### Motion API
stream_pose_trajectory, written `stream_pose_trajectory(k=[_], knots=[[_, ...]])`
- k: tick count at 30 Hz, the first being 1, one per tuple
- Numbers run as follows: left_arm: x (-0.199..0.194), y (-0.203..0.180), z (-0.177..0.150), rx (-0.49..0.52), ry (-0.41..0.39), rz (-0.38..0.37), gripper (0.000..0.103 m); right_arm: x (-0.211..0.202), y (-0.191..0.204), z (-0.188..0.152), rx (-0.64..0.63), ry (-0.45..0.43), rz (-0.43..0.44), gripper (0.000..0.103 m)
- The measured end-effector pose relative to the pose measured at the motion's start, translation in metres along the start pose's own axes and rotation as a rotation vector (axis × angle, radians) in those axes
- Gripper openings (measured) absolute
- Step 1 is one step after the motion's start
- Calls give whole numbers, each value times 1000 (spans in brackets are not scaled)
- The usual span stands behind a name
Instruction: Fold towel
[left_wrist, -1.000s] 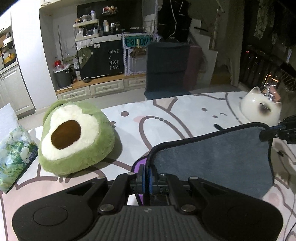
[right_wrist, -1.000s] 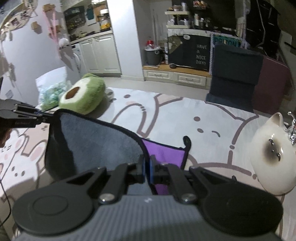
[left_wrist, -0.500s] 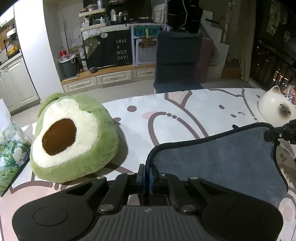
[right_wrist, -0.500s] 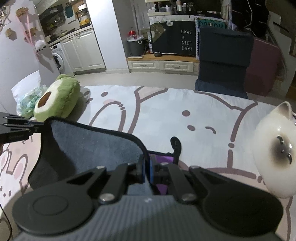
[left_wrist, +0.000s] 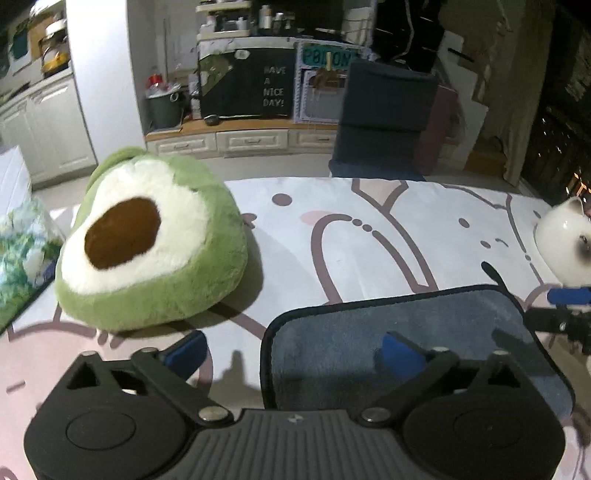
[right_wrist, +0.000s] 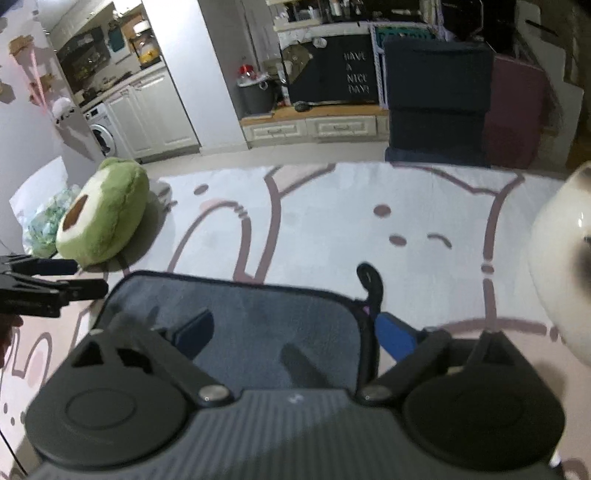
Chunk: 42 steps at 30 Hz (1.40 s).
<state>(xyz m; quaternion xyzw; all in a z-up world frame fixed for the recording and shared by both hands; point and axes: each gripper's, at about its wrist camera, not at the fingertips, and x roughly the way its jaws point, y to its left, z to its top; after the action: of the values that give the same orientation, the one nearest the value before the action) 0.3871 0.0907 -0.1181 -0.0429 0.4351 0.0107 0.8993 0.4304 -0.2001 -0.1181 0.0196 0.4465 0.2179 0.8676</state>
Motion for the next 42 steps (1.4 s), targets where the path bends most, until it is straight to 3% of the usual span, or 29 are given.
stream_pose_trajectory(k=[13,42], knots=[[-22,0,-2,-36,8,12,103,-18,3,-2,8,-21,-18,103],[-124,-33,-28,-22,-22,36,103,-118,29,-29,45,-71,-28,103]])
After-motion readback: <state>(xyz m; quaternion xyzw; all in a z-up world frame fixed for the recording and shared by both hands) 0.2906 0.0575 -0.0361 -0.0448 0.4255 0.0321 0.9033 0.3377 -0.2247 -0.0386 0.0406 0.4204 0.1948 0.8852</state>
